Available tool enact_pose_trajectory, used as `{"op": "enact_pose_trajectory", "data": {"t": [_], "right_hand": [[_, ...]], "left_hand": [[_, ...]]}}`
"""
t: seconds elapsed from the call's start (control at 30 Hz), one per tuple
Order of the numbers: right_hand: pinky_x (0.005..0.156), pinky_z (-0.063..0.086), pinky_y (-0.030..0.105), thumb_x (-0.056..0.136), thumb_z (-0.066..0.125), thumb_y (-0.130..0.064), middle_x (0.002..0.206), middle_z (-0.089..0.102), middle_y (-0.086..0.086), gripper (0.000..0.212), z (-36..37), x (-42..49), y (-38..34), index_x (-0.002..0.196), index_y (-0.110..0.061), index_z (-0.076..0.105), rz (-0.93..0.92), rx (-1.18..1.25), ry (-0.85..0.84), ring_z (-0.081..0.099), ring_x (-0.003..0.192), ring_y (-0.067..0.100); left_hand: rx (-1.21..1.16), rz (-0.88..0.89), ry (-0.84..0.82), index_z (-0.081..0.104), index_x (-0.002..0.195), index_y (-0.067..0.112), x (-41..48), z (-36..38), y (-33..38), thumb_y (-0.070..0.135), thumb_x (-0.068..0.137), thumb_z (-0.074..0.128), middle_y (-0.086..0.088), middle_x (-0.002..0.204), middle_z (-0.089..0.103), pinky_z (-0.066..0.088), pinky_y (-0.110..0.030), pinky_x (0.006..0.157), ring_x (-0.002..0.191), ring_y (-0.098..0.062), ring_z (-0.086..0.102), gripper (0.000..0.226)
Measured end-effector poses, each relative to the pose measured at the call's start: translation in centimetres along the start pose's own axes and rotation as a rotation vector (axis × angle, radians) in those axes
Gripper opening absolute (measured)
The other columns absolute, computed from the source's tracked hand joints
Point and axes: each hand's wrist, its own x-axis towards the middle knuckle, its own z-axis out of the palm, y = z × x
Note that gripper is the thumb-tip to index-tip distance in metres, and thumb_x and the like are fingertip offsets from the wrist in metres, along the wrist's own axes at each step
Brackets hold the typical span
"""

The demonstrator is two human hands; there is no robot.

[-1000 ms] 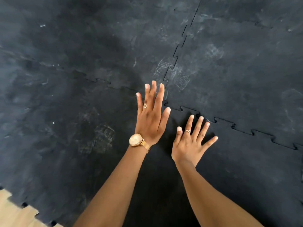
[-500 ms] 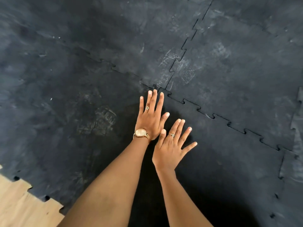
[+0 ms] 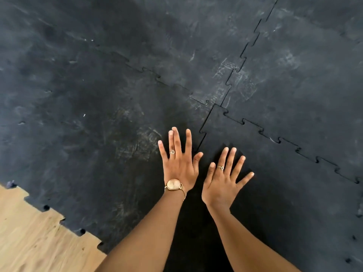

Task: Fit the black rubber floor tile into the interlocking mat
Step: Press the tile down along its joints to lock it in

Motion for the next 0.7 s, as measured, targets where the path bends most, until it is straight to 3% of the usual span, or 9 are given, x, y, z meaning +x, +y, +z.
{"op": "enact_pose_trajectory", "data": {"t": [0.13, 0.3, 0.43, 0.6, 0.7], "right_hand": [[0.114, -0.013, 0.061, 0.1, 0.004, -0.046, 0.161, -0.015, -0.006, 0.059, -0.8, 0.0, 0.2, 0.153, -0.025, -0.01, -0.017, 0.004, -0.067, -0.022, 0.146, 0.022], [0.111, -0.019, 0.061, 0.1, 0.013, -0.049, 0.155, -0.029, -0.007, 0.062, -1.3, 0.0, 0.6, 0.148, -0.025, -0.02, -0.054, 0.049, -0.135, -0.032, 0.142, 0.021], [0.113, -0.018, 0.059, 0.101, 0.011, -0.049, 0.158, -0.027, 0.0, 0.063, -1.5, -1.0, -0.2, 0.147, -0.021, -0.021, -0.071, 0.02, -0.158, -0.03, 0.143, 0.023], [0.115, -0.007, 0.062, 0.101, 0.012, -0.049, 0.16, -0.021, 0.0, 0.062, -1.4, -7.5, 2.8, 0.149, -0.027, -0.02, -0.239, -0.142, -0.217, -0.023, 0.146, 0.024], [0.111, 0.004, 0.07, 0.101, 0.014, -0.047, 0.16, -0.022, -0.006, 0.059, -2.1, -9.5, 4.8, 0.145, -0.035, -0.025, -0.275, -0.21, -0.281, -0.021, 0.147, 0.022]], "left_hand": [[0.022, -0.005, -0.039, 0.008, 0.157, 0.018, 0.2, 0.0, -0.3, 0.061, 0.098, 0.01, -0.021, 0.162, 0.003, 0.003, -0.065, 0.116, 0.15, -0.038, 0.006, 0.073], [0.026, 0.016, -0.058, 0.005, 0.157, 0.022, 0.1, 0.0, -0.2, 0.072, 0.092, 0.006, -0.02, 0.162, -0.002, -0.003, -0.069, 0.113, 0.149, -0.042, -0.004, 0.081], [0.046, 0.037, -0.078, 0.002, 0.156, 0.023, 0.6, 0.1, -0.6, 0.071, 0.091, 0.0, -0.018, 0.163, -0.001, -0.003, -0.072, 0.111, 0.149, -0.042, -0.005, 0.082], [-0.02, 0.063, -0.097, -0.004, 0.156, 0.019, 0.1, -0.9, -0.6, 0.069, 0.093, 0.01, -0.018, 0.163, -0.006, -0.007, -0.069, 0.111, 0.149, -0.04, -0.008, 0.081], [-0.2, 0.194, -0.084, -0.007, 0.155, 0.014, -0.7, -2.6, -0.7, 0.055, 0.099, 0.028, -0.018, 0.162, -0.01, -0.001, -0.063, 0.117, 0.15, -0.035, -0.01, 0.078]]}}
